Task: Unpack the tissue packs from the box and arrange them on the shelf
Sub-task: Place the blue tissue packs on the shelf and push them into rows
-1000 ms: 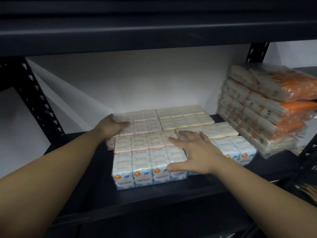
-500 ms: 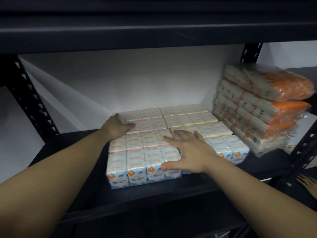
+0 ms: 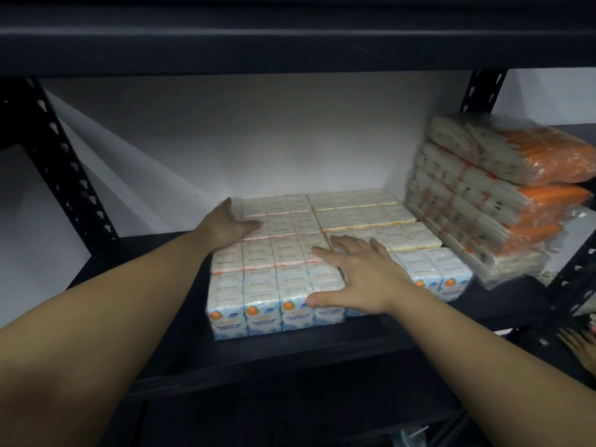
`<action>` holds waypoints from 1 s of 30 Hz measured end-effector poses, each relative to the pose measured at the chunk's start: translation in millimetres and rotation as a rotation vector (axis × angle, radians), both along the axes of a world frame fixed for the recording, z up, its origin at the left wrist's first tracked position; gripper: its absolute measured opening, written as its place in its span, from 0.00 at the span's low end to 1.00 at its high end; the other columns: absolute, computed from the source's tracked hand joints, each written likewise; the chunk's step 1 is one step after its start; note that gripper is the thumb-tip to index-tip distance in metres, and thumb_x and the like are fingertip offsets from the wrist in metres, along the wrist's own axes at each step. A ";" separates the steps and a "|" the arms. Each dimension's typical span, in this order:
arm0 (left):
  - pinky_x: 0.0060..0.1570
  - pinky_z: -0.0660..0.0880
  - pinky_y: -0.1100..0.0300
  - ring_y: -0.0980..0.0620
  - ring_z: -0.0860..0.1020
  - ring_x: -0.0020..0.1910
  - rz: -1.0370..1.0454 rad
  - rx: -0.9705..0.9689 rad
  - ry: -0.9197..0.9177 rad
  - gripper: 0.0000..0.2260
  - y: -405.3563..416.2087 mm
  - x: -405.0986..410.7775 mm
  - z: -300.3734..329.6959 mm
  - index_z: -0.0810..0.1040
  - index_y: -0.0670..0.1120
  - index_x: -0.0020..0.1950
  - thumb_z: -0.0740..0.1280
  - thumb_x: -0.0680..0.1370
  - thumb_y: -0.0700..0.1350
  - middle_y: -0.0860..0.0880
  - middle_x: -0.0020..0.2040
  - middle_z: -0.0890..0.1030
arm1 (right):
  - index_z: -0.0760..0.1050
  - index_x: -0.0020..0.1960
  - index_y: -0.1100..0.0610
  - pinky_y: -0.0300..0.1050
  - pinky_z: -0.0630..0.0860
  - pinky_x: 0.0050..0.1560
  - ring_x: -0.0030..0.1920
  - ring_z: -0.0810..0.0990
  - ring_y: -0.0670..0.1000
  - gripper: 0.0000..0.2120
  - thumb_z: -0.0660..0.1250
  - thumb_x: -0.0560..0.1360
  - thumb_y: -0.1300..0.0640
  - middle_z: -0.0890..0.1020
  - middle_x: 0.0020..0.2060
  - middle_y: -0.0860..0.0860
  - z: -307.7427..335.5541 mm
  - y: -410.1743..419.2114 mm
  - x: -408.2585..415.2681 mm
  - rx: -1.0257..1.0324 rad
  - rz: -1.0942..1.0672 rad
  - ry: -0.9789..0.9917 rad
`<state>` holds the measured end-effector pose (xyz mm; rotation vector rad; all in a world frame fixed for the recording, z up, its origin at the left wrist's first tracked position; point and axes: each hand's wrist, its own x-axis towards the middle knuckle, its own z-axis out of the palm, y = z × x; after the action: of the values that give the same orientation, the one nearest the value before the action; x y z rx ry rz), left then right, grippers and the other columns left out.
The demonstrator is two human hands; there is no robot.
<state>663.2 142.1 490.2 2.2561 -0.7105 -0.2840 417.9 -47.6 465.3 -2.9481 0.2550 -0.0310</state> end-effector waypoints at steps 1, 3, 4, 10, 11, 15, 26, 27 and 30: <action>0.53 0.72 0.56 0.50 0.75 0.59 -0.008 0.038 0.002 0.32 1.1 1.1 1.1 0.65 0.46 0.75 0.74 0.78 0.57 0.52 0.62 0.74 | 0.49 0.82 0.34 0.64 0.43 0.81 0.83 0.47 0.50 0.56 0.51 0.59 0.11 0.51 0.84 0.46 -0.1 0.1 0.0 0.000 0.002 -0.006; 0.64 0.74 0.47 0.42 0.71 0.72 -0.004 0.209 -0.019 0.44 3.3 7.8 -0.2 0.55 0.48 0.82 0.71 0.75 0.66 0.44 0.77 0.65 | 0.50 0.82 0.35 0.64 0.43 0.81 0.83 0.48 0.50 0.57 0.53 0.59 0.11 0.52 0.84 0.47 0.8 -0.5 -0.7 0.017 0.014 -0.020; 0.72 0.69 0.42 0.38 0.62 0.79 0.017 0.323 -0.056 0.48 4.2 9.9 -2.3 0.49 0.49 0.84 0.67 0.75 0.70 0.42 0.82 0.55 | 0.51 0.82 0.35 0.64 0.43 0.81 0.83 0.49 0.50 0.57 0.54 0.59 0.11 0.52 0.84 0.47 1.8 -1.5 -1.5 0.039 0.022 -0.027; 0.79 0.43 0.37 0.41 0.41 0.83 -0.078 0.421 -0.299 0.45 -1.4 -34.6 1.9 0.46 0.51 0.85 0.55 0.78 0.75 0.44 0.85 0.43 | 0.58 0.82 0.40 0.62 0.46 0.81 0.82 0.53 0.48 0.58 0.66 0.58 0.16 0.59 0.82 0.44 13.4 -12.2 -12.2 0.215 0.056 -0.072; 0.79 0.42 0.38 0.42 0.42 0.83 -0.124 0.402 -0.297 0.44 -1.5 -47.1 3.7 0.48 0.51 0.85 0.55 0.78 0.75 0.45 0.85 0.44 | 0.58 0.82 0.40 0.62 0.46 0.81 0.82 0.53 0.48 0.58 0.66 0.59 0.16 0.60 0.82 0.44 14.4 -14.5 -14.7 0.200 0.059 -0.076; 0.80 0.40 0.38 0.46 0.41 0.83 -0.292 0.338 -0.328 0.43 0.2 -95.8 3.6 0.53 0.58 0.84 0.55 0.74 0.78 0.50 0.85 0.46 | 0.54 0.82 0.40 0.65 0.47 0.81 0.83 0.51 0.51 0.61 0.62 0.56 0.13 0.57 0.83 0.46 19.6 -34.4 -30.4 0.108 0.030 -0.028; 0.81 0.39 0.42 0.49 0.39 0.83 -0.365 0.553 -0.466 0.52 7.4 -138.7 -23.0 0.42 0.57 0.85 0.58 0.70 0.81 0.49 0.85 0.40 | 0.51 0.83 0.38 0.61 0.42 0.81 0.83 0.46 0.48 0.58 0.63 0.60 0.15 0.51 0.84 0.44 8.2 -66.3 -39.8 0.018 0.033 0.000; 0.81 0.40 0.43 0.49 0.39 0.83 -0.357 0.561 -0.473 0.52 6.8 -140.2 -23.4 0.42 0.57 0.85 0.58 0.70 0.81 0.49 0.85 0.40 | 0.52 0.83 0.38 0.60 0.42 0.82 0.83 0.46 0.48 0.58 0.62 0.60 0.15 0.52 0.84 0.45 6.6 -67.1 -39.4 0.009 0.037 -0.012; 0.81 0.41 0.43 0.48 0.39 0.83 -0.337 0.583 -0.480 0.51 5.9 -143.3 -24.6 0.42 0.57 0.85 0.57 0.71 0.80 0.49 0.85 0.40 | 0.51 0.83 0.40 0.59 0.44 0.82 0.83 0.47 0.50 0.58 0.60 0.61 0.14 0.51 0.84 0.45 3.2 -67.2 -40.0 -0.034 0.052 -0.020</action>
<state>519.9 148.0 465.6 2.7850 -1.4161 -0.1111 377.8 -114.8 468.5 -2.9856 0.1763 -0.0578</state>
